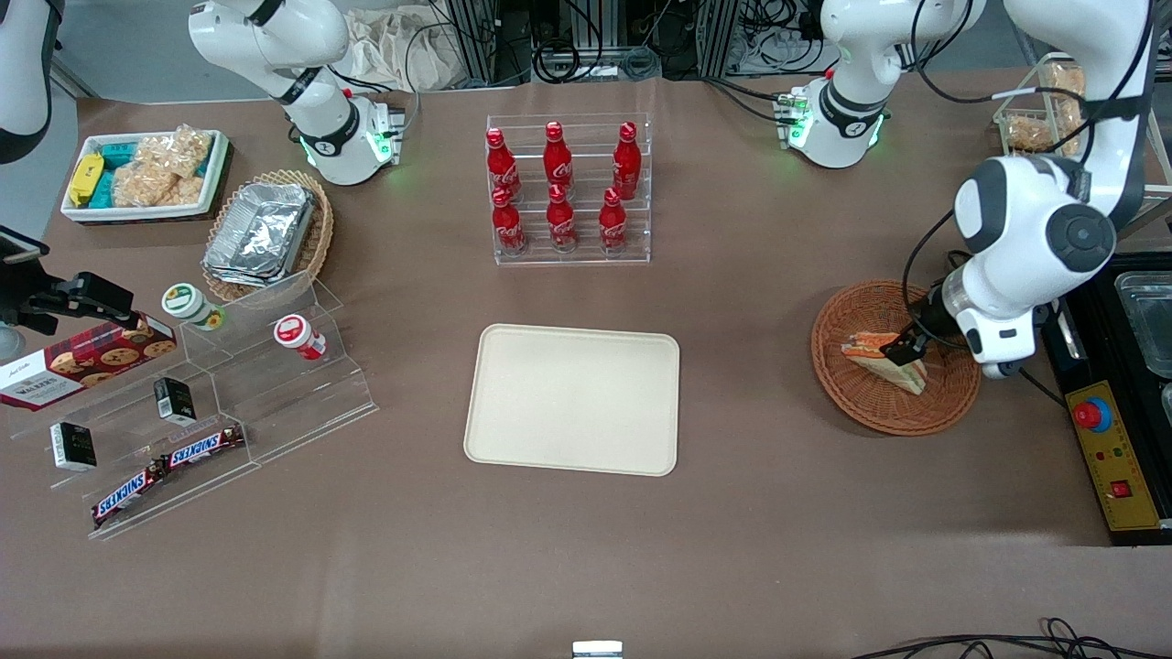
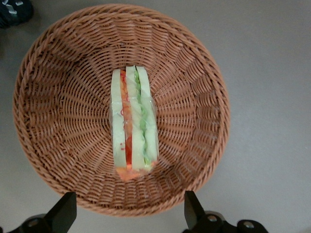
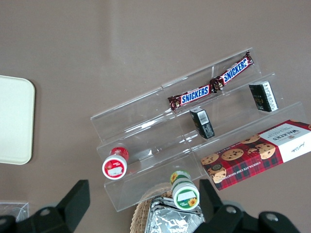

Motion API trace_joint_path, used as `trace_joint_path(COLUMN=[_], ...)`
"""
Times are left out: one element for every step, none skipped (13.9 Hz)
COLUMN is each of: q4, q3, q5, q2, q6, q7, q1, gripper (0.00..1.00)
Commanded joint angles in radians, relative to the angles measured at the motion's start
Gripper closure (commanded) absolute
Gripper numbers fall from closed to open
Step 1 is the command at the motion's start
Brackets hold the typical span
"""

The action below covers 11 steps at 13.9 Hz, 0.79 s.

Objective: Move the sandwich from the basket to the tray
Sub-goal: 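Lower the left gripper and close it on the wrapped sandwich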

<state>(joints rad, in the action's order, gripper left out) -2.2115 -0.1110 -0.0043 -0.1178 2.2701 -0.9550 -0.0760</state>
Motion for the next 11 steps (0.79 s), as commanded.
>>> trace_joint_path(q4=[0.000,0.000,0.000,0.000,0.000,0.000,0.000,0.000,0.000,0.000,0.001], q3=[-0.007,-0.007,-0.007,-0.007,-0.007,-0.007,-0.007,-0.007,-0.007,-0.007,-0.007], q5=[0.036,0.044,0.055,0.069,0.093,0.115,0.119,0.119,0.119,0.124,0.125], q2=[-0.042,-0.055,-0.068,-0.084,-0.098,-0.112,-0.123,-0.132,-0.143,-0.152,-0.163], q6=[0.042,0.054,0.068,0.078,0.089,0.100,0.109,0.118,0.124,0.135,0.149], q7=[-0.053,-0.060,-0.077,-0.103,-0.125,-0.145,-0.159,-0.162,-0.165,-0.168,-0.174], q1=[-0.007,-0.007,-0.007,-0.007,-0.007,-0.007,-0.007,-0.007,-0.007,-0.007,-0.007], gripper=[0.00,0.00,0.00,0.00,0.00,0.00,0.00,0.00,0.00,0.00,0.00])
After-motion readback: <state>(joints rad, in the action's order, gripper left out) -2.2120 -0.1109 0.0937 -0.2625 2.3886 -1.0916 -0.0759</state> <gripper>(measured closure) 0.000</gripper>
